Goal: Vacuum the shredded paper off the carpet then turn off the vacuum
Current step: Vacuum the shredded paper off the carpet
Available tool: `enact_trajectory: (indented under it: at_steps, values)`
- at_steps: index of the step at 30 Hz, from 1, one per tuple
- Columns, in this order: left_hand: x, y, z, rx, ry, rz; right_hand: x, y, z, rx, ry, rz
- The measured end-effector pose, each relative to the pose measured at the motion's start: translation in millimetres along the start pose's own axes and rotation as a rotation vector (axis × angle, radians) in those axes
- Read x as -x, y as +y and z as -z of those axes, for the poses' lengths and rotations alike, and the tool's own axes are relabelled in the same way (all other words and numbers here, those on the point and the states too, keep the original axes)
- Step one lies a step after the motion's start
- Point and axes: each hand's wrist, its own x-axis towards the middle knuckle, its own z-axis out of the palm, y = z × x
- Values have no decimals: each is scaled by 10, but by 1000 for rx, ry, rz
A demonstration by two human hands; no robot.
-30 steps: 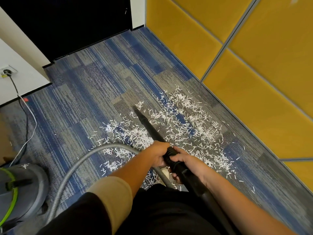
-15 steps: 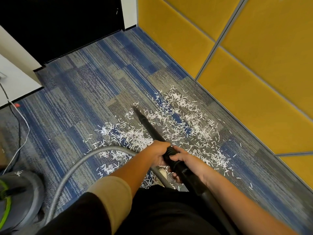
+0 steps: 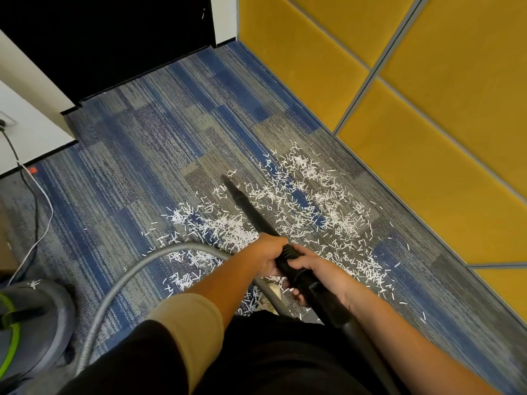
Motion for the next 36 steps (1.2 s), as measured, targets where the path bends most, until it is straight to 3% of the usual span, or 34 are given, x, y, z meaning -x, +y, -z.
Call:
enact_trajectory:
  at_steps: [11,21,36]
  values:
    - [-96,112,-108,4,24,-8,-27,-148,93,75,32,38]
    - [-127,128,33,40,52,9,-74,-222,6,83,-46,6]
    - [-224,237,-360,-39,-27,-36,-52,-159,356,-9,101,74]
